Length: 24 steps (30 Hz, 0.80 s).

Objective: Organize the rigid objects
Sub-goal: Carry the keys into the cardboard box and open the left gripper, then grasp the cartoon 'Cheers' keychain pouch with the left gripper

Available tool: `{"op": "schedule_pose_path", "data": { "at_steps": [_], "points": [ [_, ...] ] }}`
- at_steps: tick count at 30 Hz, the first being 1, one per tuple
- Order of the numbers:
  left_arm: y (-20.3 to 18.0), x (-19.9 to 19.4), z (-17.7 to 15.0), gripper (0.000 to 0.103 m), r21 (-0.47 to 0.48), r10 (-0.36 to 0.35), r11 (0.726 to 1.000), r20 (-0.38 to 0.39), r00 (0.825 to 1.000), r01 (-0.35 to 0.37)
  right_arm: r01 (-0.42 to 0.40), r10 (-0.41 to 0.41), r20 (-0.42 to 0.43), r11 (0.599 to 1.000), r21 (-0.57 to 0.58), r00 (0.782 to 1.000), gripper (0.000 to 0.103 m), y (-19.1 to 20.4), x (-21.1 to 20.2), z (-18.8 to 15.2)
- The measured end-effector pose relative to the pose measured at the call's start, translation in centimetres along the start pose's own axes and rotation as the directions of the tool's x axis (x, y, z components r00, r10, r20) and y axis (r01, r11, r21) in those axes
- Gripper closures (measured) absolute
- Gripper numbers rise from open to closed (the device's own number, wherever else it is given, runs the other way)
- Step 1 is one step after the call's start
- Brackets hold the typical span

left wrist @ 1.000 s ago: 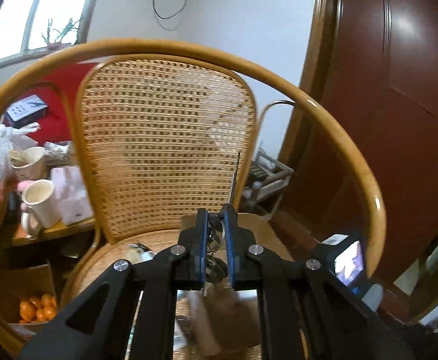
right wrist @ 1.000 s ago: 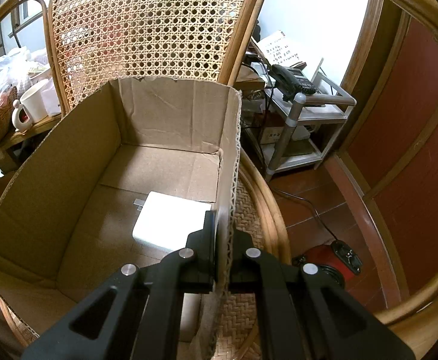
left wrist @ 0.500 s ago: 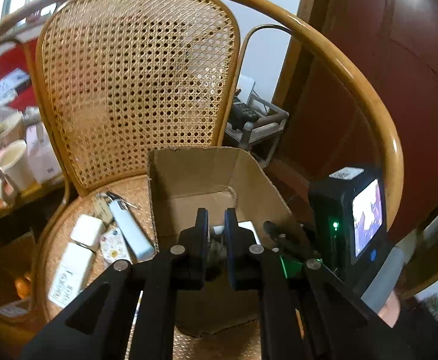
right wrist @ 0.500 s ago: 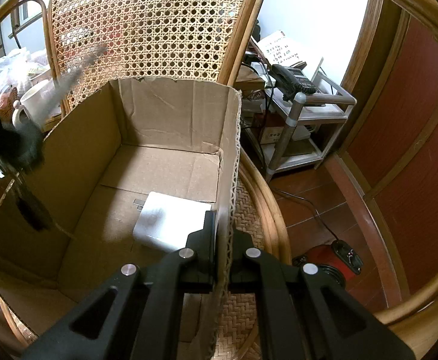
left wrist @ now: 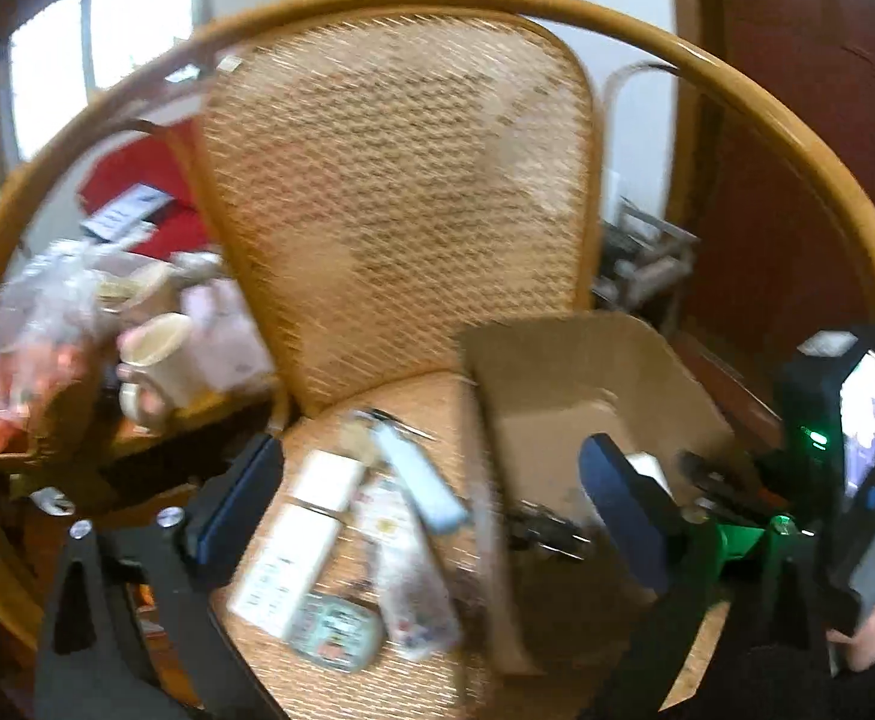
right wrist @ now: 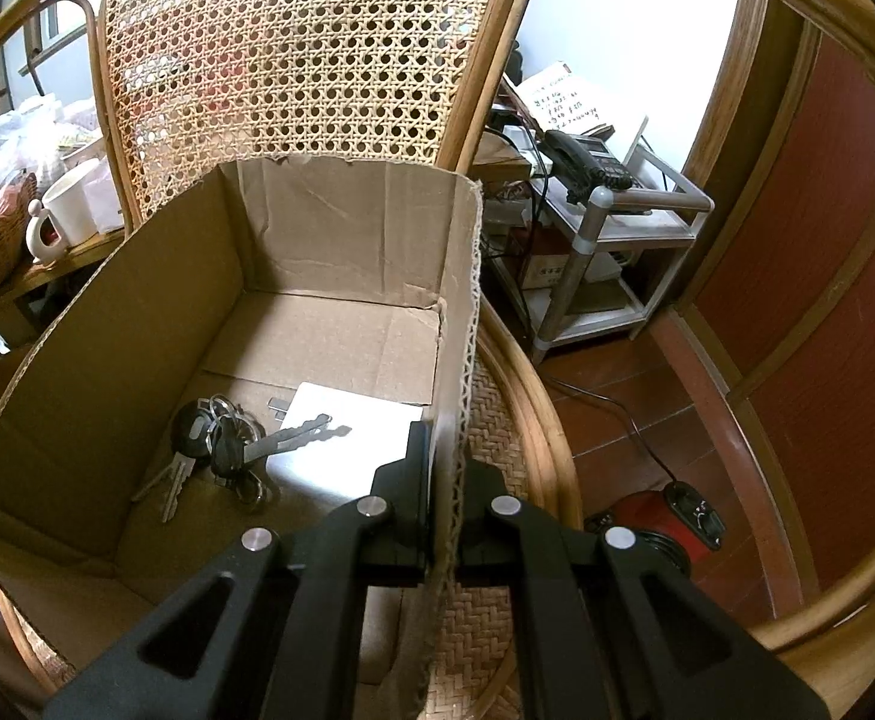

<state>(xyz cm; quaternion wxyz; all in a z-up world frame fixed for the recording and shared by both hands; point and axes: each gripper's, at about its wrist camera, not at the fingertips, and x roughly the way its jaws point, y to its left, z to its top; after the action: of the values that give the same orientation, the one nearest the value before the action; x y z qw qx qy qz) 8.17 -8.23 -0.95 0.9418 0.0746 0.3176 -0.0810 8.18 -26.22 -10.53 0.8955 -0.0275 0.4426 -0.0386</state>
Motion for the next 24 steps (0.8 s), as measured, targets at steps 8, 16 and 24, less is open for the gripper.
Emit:
{"op": "schedule_pose_path", "data": {
  "at_steps": [8,16,24],
  "points": [
    [4.3,0.9,-0.7,0.002,-0.088,0.036,0.995,-0.069,0.997,-0.042,-0.001,0.001,0.000,1.000,0.000,1.000,0.096,0.0,0.0,0.0],
    [7.4,2.4,-3.4,0.002,-0.114,0.095,0.987,-0.163,0.982,-0.114,-0.002,0.002,0.000,1.000,0.000,1.000,0.096,0.0,0.0,0.1],
    [8.2,4.6,-6.0,0.002,-0.101,0.047,0.992,-0.284,0.958,-0.079,-0.002,0.002,0.001,1.000,-0.001,1.000,0.096,0.0,0.0,0.0]
  ]
}}
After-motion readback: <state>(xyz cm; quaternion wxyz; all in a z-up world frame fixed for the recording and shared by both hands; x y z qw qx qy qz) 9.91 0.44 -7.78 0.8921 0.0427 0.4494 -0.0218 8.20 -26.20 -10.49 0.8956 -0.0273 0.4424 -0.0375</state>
